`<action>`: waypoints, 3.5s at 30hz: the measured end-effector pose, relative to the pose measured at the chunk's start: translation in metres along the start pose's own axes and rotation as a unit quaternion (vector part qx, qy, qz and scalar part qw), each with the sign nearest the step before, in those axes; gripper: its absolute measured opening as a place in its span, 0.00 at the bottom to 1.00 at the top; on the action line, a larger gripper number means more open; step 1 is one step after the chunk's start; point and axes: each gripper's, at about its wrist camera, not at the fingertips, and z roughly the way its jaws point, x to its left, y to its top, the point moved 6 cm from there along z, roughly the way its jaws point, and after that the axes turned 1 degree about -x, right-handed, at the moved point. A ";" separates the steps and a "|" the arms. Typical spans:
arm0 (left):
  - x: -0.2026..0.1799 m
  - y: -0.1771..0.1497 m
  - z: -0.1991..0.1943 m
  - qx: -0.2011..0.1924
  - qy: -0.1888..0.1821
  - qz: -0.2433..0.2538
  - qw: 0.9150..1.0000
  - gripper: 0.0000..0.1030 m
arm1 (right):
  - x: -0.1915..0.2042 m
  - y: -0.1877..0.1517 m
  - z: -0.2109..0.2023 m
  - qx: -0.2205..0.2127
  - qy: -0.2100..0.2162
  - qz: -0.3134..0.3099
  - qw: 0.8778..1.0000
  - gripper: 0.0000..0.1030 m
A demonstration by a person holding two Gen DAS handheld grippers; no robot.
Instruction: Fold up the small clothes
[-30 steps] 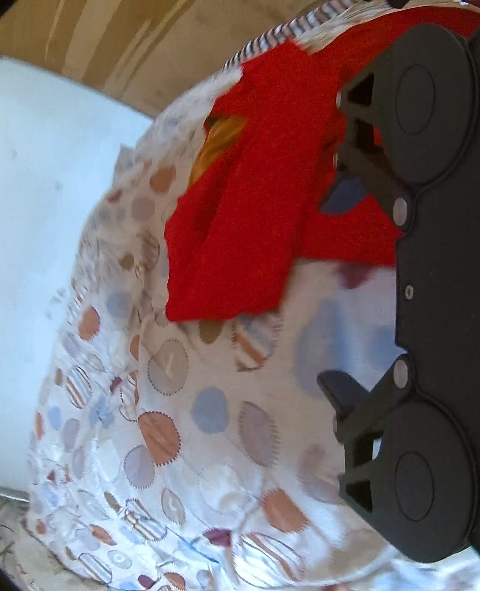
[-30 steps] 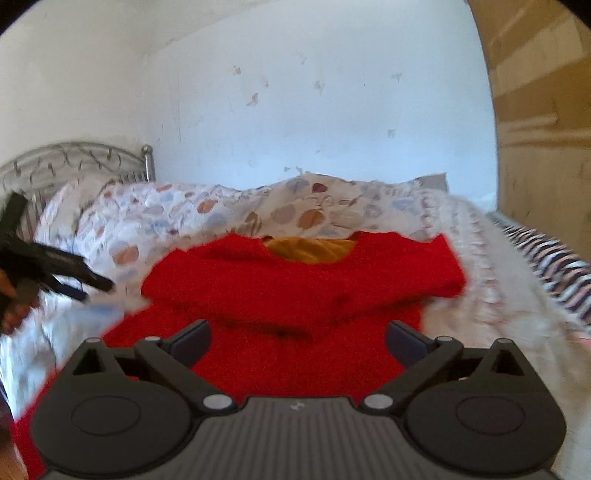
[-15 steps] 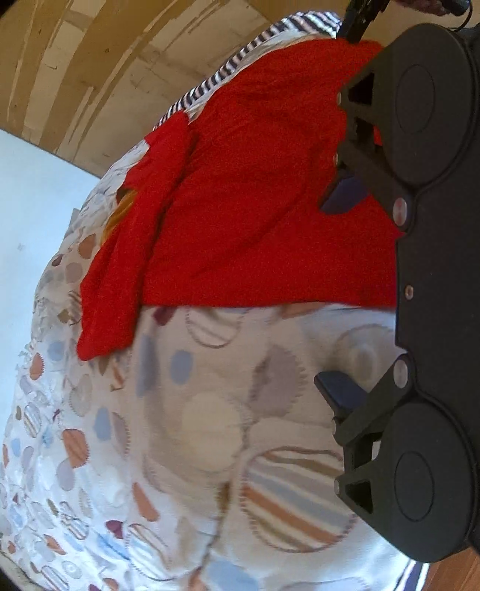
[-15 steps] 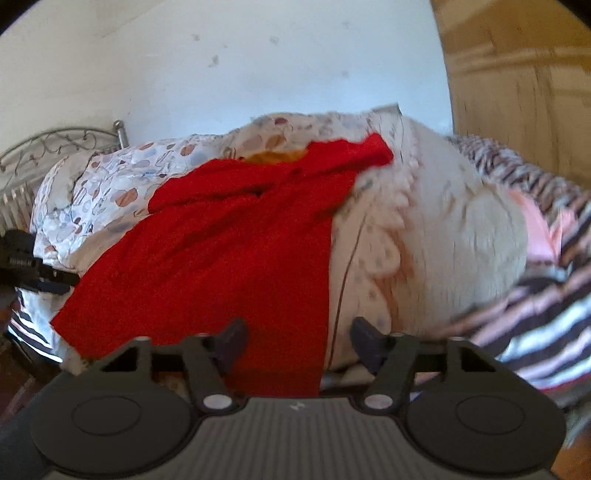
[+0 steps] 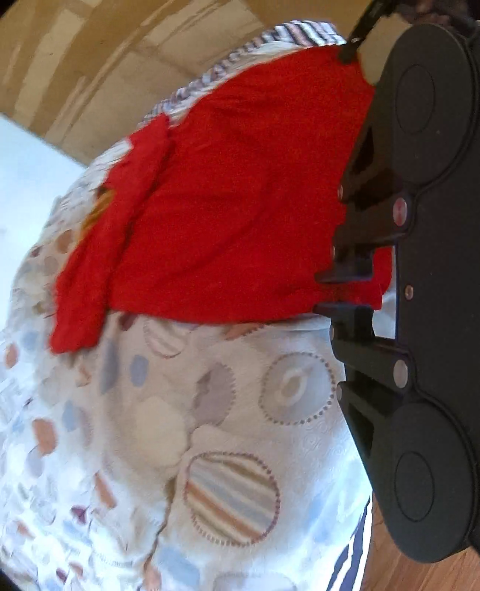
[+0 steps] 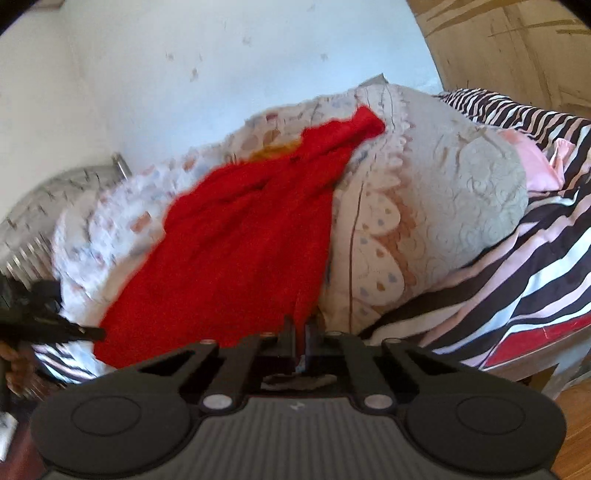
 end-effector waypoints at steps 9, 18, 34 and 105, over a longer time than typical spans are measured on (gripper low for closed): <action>-0.023 0.007 -0.090 -0.101 -0.013 -0.010 0.995 0.07 | 0.033 0.028 -0.074 -0.047 0.038 -0.052 0.997 0.03; -0.040 -0.055 -0.165 -0.091 -0.031 -0.017 0.995 0.07 | 0.060 -0.002 -0.170 -0.027 0.050 -0.079 0.995 0.03; -0.041 -0.140 -0.151 0.002 -0.002 0.033 0.999 0.08 | 0.047 -0.072 -0.171 0.054 -0.019 -0.174 0.983 0.03; -0.016 -0.265 -0.081 -0.206 0.058 0.857 0.469 0.39 | 0.070 -0.158 -0.135 -0.033 -0.038 -0.700 0.712 0.08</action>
